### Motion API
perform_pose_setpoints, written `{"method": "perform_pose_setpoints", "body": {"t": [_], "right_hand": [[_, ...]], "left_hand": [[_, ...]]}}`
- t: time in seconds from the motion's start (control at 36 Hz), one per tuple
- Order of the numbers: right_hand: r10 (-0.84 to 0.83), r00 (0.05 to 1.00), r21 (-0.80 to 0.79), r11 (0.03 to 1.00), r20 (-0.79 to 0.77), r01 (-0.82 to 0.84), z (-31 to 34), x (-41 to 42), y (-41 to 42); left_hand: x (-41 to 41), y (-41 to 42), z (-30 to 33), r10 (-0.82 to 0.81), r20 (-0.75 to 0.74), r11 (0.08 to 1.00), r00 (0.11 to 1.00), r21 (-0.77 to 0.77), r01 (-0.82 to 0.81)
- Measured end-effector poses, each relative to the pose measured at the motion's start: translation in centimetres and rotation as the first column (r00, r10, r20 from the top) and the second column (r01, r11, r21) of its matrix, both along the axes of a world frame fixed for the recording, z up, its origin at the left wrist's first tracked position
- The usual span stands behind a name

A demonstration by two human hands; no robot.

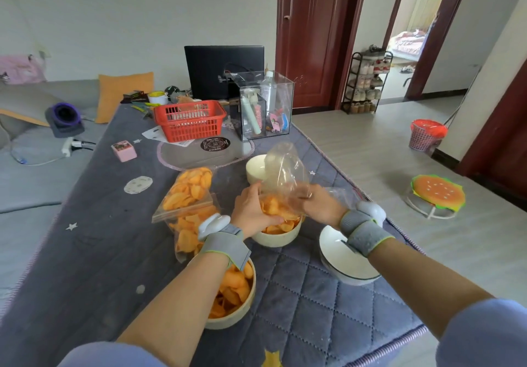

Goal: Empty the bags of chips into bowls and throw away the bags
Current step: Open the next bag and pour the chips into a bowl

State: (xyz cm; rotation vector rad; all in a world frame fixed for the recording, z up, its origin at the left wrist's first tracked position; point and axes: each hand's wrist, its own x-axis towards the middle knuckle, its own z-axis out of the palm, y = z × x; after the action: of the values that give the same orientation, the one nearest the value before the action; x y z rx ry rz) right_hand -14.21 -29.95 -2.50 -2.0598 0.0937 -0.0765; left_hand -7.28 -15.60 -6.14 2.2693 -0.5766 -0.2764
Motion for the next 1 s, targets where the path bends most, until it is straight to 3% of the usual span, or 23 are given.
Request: {"method": "perform_pose_setpoints", "body": {"t": [0.06,0.14,0.33,0.5,0.61,0.75,0.81,0.86,0.92,1.0], "right_hand": [[-0.022,0.999,-0.070,0.997,0.033,0.024,-0.8,0.4,0.0],[-0.184,0.972,-0.124,0.971,0.144,0.203,-1.6,1.1,-0.3],[-0.344,0.918,0.067,0.939,0.196,0.337,0.0,1.1,-0.3],[-0.429,0.875,0.384,0.864,0.224,0.325,1.2,0.9,-0.8],[-0.468,0.864,0.476,0.812,0.187,0.337,1.2,1.0,-1.8],[-0.675,0.719,0.607,0.645,0.167,0.465,1.5,1.2,-3.8],[-0.743,0.638,0.516,0.634,0.202,0.576,1.2,1.4,-5.0],[-0.751,0.593,0.217,0.655,0.292,0.723,1.0,1.1,-5.9],[-0.701,0.616,-0.103,0.626,0.359,0.773,0.4,0.5,-6.7],[-0.571,0.702,-0.415,0.566,0.427,0.713,-0.6,-0.2,-7.6]], "left_hand": [[0.0,0.2,0.0,0.002,-0.001,1.000,1.000,-0.028,-0.002],[0.1,0.5,0.0,-0.002,-0.030,0.998,1.000,-0.070,0.000],[0.1,0.6,0.1,0.014,-0.117,0.988,0.993,-0.150,-0.031],[0.0,0.4,0.0,0.010,-0.142,0.992,0.990,-0.126,-0.028],[-0.5,0.2,0.4,-0.024,-0.031,0.999,0.999,-0.028,0.023],[-1.6,-0.5,0.5,-0.210,0.153,0.955,0.966,0.245,0.169],[-1.5,-0.7,0.2,-0.267,0.197,0.919,0.944,0.347,0.188],[-1.4,-0.9,-0.1,-0.322,0.210,0.879,0.923,0.429,0.209],[-1.3,-1.1,-0.4,-0.353,0.204,0.851,0.913,0.476,0.223],[-1.1,-1.3,-0.5,-0.360,0.206,0.843,0.910,0.491,0.222]]}}
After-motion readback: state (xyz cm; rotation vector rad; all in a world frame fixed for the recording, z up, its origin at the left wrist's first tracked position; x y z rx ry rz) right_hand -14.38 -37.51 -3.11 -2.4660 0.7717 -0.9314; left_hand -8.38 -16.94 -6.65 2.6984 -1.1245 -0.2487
